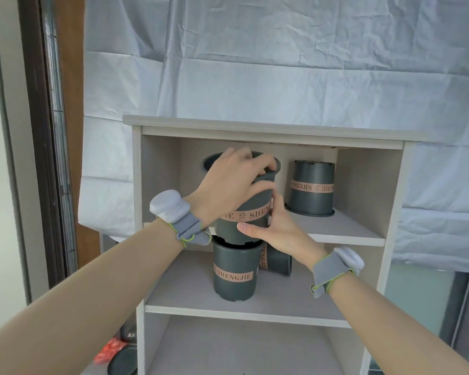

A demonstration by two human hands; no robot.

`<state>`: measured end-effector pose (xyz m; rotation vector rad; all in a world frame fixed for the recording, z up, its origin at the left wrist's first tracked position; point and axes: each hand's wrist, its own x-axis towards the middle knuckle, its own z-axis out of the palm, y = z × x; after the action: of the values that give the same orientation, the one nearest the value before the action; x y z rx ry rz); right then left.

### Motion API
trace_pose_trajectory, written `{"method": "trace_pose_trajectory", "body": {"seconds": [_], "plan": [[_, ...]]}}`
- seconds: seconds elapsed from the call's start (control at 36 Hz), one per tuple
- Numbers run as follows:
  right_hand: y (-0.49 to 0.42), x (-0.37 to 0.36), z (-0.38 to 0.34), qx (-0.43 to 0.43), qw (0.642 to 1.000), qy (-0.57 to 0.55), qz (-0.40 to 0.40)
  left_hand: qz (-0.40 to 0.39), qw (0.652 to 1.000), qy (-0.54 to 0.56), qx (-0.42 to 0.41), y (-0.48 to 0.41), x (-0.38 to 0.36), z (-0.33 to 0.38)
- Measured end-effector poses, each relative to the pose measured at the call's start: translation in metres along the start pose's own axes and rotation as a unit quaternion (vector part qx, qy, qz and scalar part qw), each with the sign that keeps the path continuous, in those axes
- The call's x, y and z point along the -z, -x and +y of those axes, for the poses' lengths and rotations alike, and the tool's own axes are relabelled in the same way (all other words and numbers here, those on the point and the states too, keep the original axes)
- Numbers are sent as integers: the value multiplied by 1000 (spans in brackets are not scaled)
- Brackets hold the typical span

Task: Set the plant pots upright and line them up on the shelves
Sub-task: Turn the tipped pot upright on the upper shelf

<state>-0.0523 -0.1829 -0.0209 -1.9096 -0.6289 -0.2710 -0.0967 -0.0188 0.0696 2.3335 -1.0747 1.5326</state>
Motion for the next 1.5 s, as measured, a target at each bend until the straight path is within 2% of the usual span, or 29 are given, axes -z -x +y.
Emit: {"method": "trace_pose_trajectory", "body": {"seconds": [0.14,0.33,0.42,0.53,0.67,0.94,1.14,1.5], "plan": [[1,-1,-6,0,1000,6,-4,39,998,-3,39,0,-9,-13],[-3,3,-5,-14,999,18,36,17,975,123,186,17,-26,-28],[-4,3,-4,-11,999,27,42,21,951,200,236,35,-33,-34],[-10,2,-1,3,998,33,57,37,896,303,324,54,-43,-46],[-25,-4,4,17,995,50,82,-33,851,352,387,69,-60,-71],[-65,-3,15,13,991,77,105,-24,871,284,400,78,-85,-96],[-90,-12,24,-23,991,63,119,-12,867,250,430,79,-99,-107],[-115,-23,32,-73,989,31,124,-51,867,192,457,77,-107,-112]]}}
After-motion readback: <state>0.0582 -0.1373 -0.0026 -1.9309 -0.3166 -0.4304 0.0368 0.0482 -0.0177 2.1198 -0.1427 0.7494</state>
